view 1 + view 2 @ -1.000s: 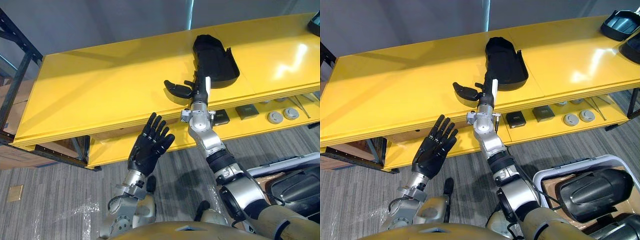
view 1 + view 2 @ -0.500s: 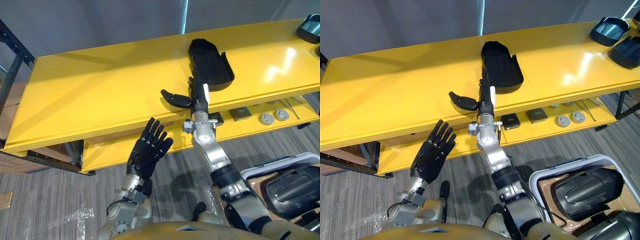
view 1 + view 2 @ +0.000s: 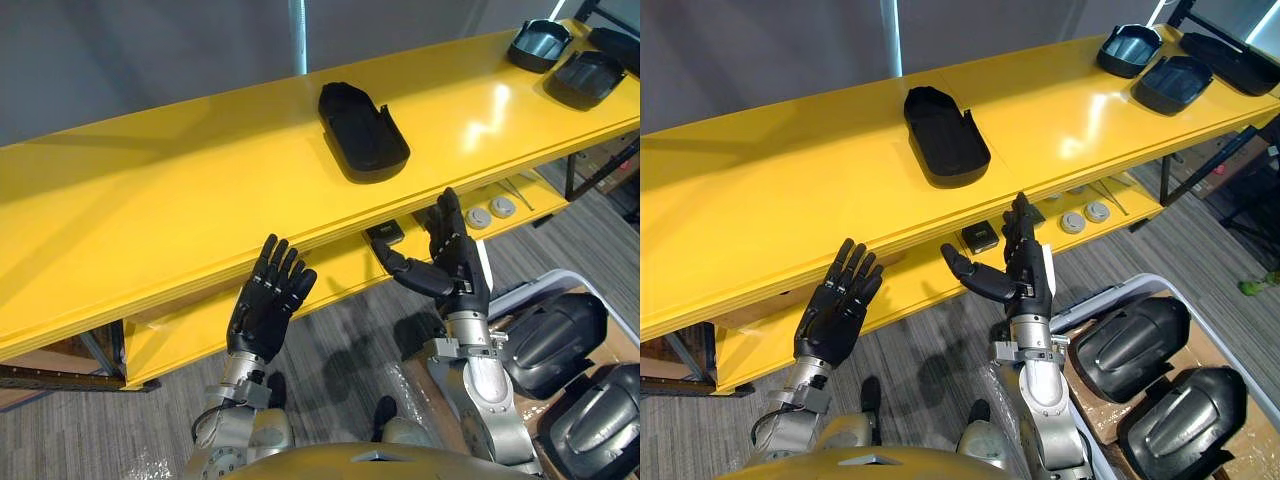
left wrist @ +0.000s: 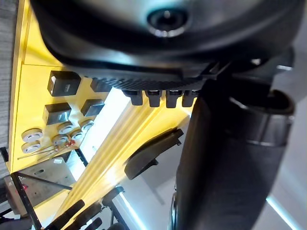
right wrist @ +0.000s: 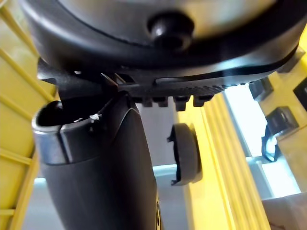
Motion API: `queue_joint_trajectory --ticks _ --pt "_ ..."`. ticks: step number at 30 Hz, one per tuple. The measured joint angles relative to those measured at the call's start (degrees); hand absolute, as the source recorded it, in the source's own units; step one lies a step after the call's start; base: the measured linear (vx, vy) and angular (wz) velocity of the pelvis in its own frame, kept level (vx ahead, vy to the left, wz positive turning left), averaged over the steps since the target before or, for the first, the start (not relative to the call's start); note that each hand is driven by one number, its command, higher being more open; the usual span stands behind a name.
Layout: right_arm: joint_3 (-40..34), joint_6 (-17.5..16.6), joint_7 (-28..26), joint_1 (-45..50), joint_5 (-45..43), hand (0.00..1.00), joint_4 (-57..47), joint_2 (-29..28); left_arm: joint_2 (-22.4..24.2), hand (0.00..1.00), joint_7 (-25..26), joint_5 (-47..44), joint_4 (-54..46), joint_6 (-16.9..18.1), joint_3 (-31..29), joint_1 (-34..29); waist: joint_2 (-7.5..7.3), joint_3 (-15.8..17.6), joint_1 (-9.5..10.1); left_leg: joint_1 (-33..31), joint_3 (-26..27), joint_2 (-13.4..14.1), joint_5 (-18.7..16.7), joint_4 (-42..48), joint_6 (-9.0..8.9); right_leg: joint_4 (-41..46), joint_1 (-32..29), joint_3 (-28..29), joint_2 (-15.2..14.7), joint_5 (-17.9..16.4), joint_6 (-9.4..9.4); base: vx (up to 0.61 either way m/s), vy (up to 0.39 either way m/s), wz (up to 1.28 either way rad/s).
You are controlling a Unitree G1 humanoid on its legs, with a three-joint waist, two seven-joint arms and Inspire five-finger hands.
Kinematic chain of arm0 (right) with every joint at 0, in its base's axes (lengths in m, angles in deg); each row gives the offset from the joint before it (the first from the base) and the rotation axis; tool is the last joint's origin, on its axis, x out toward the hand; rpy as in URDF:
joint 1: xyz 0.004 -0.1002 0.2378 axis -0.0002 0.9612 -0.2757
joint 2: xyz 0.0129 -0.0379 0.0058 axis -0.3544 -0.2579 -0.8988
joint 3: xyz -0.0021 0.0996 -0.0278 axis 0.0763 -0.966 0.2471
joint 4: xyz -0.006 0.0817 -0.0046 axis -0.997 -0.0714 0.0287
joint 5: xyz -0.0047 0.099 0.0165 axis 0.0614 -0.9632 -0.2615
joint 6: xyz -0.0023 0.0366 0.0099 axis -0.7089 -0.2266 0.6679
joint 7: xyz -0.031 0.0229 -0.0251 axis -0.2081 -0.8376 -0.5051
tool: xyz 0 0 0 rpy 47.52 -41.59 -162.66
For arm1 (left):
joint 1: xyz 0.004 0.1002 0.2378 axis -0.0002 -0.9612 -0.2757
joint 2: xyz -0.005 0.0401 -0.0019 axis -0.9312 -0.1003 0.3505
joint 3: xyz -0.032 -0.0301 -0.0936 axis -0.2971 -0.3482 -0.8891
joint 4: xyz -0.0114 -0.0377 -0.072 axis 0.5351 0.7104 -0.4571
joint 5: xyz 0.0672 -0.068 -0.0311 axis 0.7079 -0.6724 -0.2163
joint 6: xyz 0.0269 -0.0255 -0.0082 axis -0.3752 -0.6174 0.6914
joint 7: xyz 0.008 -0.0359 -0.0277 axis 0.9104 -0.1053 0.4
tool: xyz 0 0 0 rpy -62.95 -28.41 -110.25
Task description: Walk over and take three plastic housings, then place them on the shelf
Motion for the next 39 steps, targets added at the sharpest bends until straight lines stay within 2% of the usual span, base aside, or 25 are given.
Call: queue_joint_trajectory --ticks 3,10,15,19,29,39 --pt "0.06 -0.15 0.79 -1.32 0.00 1.00 0.23 0.87 -0.24 1.00 0.39 0.07 -0.42 -0.01 0.35 0.21 -0.09 0.04 0.12 -0.08 -0.10 0.25 -0.04 0.02 -0.17 -0.06 -0.01 -0.03 0.30 0.06 0.06 0.00 -0.012 0.01" --pt "-0.07 -3.15 6.24 -9.16 0.12 1.00 6.23 2.27 -1.33 1.00 2.48 0.24 -0.42 -0.47 0.39 0.49 -0.21 0.10 0.30 -0.14 -0.70 0.15 0.00 0.02 -0.10 -0.02 0.38 -0.53 0.27 0.08 0.05 0.00 -0.004 0.04" --pt "-0.41 -3.15 7.91 -13.58 0.13 1.00 7.56 4.20 -1.87 1.00 2.52 0.24 -0.41 -1.32 0.31 0.81 -0.25 0.12 0.37 -0.12 -1.78 0.05 0.02 0.02 -0.13 -0.01 1.11 -1.74 0.21 -0.09 -0.10 0.00 -0.007 0.11" --pt "-1.99 -3.13 7.76 -17.11 0.05 1.00 11.92 4.20 -1.84 1.00 2.50 0.25 -0.41 -1.51 0.33 1.63 -0.23 0.13 1.60 -0.19 -2.16 0.05 0.07 0.00 -0.02 0.18 1.19 -2.04 0.22 -0.18 -0.16 -0.02 -0.008 0.04" --pt "-2.52 -1.56 5.22 -25.77 0.09 1.00 20.55 4.22 -1.84 1.00 2.43 0.25 -0.32 -1.51 0.22 1.75 0.26 0.74 1.85 -1.16 -4.39 -0.01 0.88 0.01 0.09 1.19 1.20 -4.08 0.14 -0.72 -0.44 -0.02 -0.013 0.11" --pt "-2.65 -0.60 5.51 -33.41 0.10 1.00 25.57 4.49 -1.84 1.00 1.83 0.23 -0.16 -1.48 0.13 2.56 1.35 3.80 3.07 -2.27 -5.86 -0.24 2.03 0.01 0.13 3.59 -0.04 -5.48 -0.45 -2.05 -0.61 -0.02 -0.021 0.08"
